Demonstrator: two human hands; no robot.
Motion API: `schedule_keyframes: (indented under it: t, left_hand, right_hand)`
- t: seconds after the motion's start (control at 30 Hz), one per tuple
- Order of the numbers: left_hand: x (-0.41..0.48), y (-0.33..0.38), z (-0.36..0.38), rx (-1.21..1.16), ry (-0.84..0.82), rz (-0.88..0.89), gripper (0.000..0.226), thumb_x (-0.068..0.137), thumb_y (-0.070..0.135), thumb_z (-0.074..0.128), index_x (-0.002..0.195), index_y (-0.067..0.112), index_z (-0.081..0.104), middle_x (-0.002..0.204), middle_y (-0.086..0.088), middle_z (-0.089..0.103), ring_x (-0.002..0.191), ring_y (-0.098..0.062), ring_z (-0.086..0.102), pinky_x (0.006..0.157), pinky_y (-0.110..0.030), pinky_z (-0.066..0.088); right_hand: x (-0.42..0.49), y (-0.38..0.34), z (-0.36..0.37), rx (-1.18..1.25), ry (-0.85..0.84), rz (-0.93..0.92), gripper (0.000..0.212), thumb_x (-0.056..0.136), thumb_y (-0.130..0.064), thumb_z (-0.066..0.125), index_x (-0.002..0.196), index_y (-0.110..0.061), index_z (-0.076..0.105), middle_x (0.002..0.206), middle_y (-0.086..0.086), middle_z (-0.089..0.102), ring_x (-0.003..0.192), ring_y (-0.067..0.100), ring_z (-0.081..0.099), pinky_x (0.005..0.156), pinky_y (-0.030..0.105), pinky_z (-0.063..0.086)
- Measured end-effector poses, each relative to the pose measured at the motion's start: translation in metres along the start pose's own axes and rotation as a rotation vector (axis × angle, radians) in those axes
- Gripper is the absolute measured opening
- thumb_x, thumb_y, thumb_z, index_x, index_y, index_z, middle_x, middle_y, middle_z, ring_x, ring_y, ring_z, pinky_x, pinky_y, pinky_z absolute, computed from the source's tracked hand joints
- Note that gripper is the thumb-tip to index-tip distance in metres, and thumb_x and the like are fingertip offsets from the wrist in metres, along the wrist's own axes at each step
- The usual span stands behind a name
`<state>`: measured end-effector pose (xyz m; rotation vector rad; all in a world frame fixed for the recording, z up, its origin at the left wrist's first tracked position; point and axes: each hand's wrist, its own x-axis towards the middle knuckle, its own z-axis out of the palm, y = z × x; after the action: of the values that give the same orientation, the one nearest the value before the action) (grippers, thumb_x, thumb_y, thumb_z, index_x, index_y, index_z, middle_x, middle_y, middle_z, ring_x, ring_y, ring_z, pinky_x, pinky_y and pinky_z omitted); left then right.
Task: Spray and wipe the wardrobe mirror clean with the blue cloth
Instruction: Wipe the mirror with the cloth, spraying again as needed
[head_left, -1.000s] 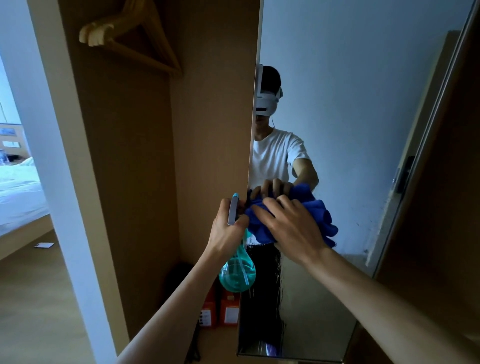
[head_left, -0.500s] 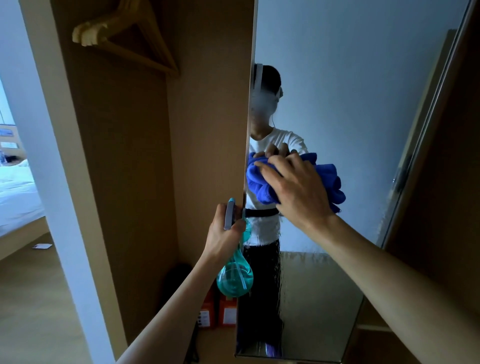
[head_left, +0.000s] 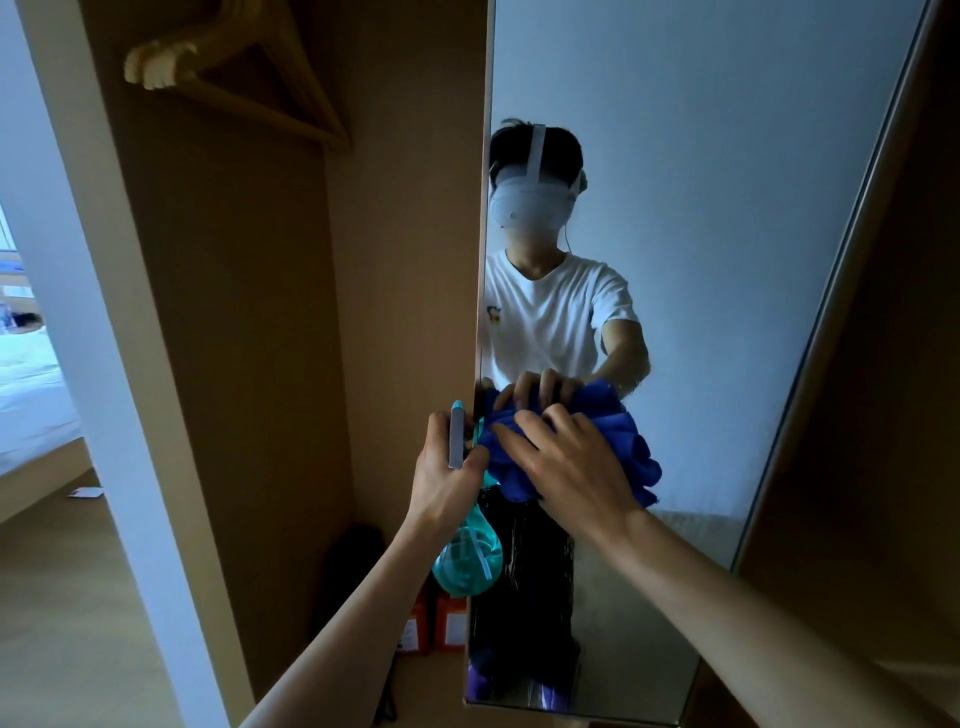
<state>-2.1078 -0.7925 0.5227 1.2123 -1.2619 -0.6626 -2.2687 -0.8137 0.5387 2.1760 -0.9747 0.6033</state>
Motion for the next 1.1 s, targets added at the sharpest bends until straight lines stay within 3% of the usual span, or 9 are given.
schedule_keyframes:
  t: [0.13, 0.23, 0.47, 0.57, 0.63, 0.77, 1.0, 1.1]
  left_hand:
    - [-0.004, 0.005, 0.003, 0.023, -0.014, 0.021, 0.019, 0.090, 0.005, 0.058, 0.104, 0.008, 0.047, 0.096, -0.015, 0.055, 0.078, -0.021, 0.049, 0.067, -0.038, 0.046]
    - [0.001, 0.018, 0.008, 0.043, 0.015, 0.068, 0.018, 0.090, 0.003, 0.057, 0.104, 0.005, 0.045, 0.088, -0.003, 0.046, 0.073, -0.016, 0.042, 0.063, -0.030, 0.038]
    - [0.004, 0.029, 0.021, 0.051, 0.044, 0.104, 0.022, 0.088, 0.013, 0.061, 0.103, 0.013, 0.046, 0.096, -0.007, 0.051, 0.082, -0.025, 0.048, 0.067, -0.034, 0.041]
    - [-0.002, 0.028, 0.025, 0.063, 0.060, 0.081, 0.033, 0.077, 0.026, 0.057, 0.106, 0.014, 0.047, 0.103, -0.008, 0.055, 0.090, -0.029, 0.054, 0.068, -0.034, 0.044]
    - [-0.003, 0.029, 0.026, 0.052, 0.062, 0.070, 0.030, 0.081, 0.024, 0.059, 0.106, 0.013, 0.047, 0.101, -0.007, 0.054, 0.085, -0.024, 0.051, 0.066, -0.032, 0.042]
    - [-0.002, 0.032, 0.027, 0.059, 0.081, 0.052, 0.034, 0.077, 0.028, 0.055, 0.103, 0.008, 0.044, 0.098, -0.014, 0.053, 0.078, -0.019, 0.046, 0.064, -0.032, 0.041]
    - [-0.010, 0.031, 0.035, 0.121, 0.097, 0.044, 0.029, 0.079, 0.029, 0.056, 0.099, 0.012, 0.044, 0.093, -0.007, 0.051, 0.076, -0.019, 0.045, 0.065, -0.034, 0.041]
    - [-0.013, 0.032, 0.037, 0.148, 0.100, 0.064, 0.035, 0.076, 0.032, 0.054, 0.105, 0.013, 0.046, 0.101, -0.007, 0.054, 0.085, -0.021, 0.050, 0.071, -0.037, 0.045]
  right_hand:
    - [0.012, 0.014, -0.015, 0.004, 0.024, 0.026, 0.049, 0.081, -0.004, 0.063, 0.127, -0.019, 0.057, 0.117, 0.005, 0.060, 0.093, 0.029, 0.051, 0.073, 0.041, 0.042]
    - [0.027, 0.036, -0.036, -0.017, 0.077, 0.061, 0.057, 0.076, 0.000, 0.066, 0.130, -0.017, 0.057, 0.123, 0.009, 0.059, 0.095, 0.033, 0.052, 0.073, 0.045, 0.043]
    - [0.054, 0.081, -0.081, -0.081, 0.137, 0.098, 0.056, 0.072, -0.004, 0.044, 0.125, -0.012, 0.057, 0.118, 0.013, 0.061, 0.101, 0.041, 0.053, 0.076, 0.047, 0.042]
    - [0.048, 0.079, -0.073, -0.085, 0.116, 0.083, 0.057, 0.072, -0.001, 0.058, 0.127, -0.014, 0.055, 0.119, 0.010, 0.059, 0.098, 0.038, 0.051, 0.070, 0.046, 0.041]
    - [0.039, 0.076, -0.066, -0.072, 0.106, 0.079, 0.059, 0.071, -0.003, 0.064, 0.128, -0.014, 0.055, 0.119, 0.009, 0.058, 0.093, 0.035, 0.050, 0.066, 0.044, 0.041]
    - [0.011, 0.065, -0.044, -0.067, 0.065, 0.059, 0.050, 0.081, -0.002, 0.055, 0.130, -0.015, 0.054, 0.121, 0.009, 0.058, 0.090, 0.034, 0.050, 0.063, 0.043, 0.040]
    - [-0.031, 0.044, -0.016, -0.039, -0.060, 0.062, 0.055, 0.078, -0.006, 0.065, 0.131, -0.017, 0.054, 0.122, 0.008, 0.060, 0.093, 0.034, 0.054, 0.067, 0.043, 0.043]
    - [-0.025, 0.048, -0.024, -0.020, -0.058, 0.058, 0.058, 0.073, -0.006, 0.069, 0.129, -0.019, 0.056, 0.118, 0.007, 0.061, 0.092, 0.033, 0.054, 0.067, 0.042, 0.043]
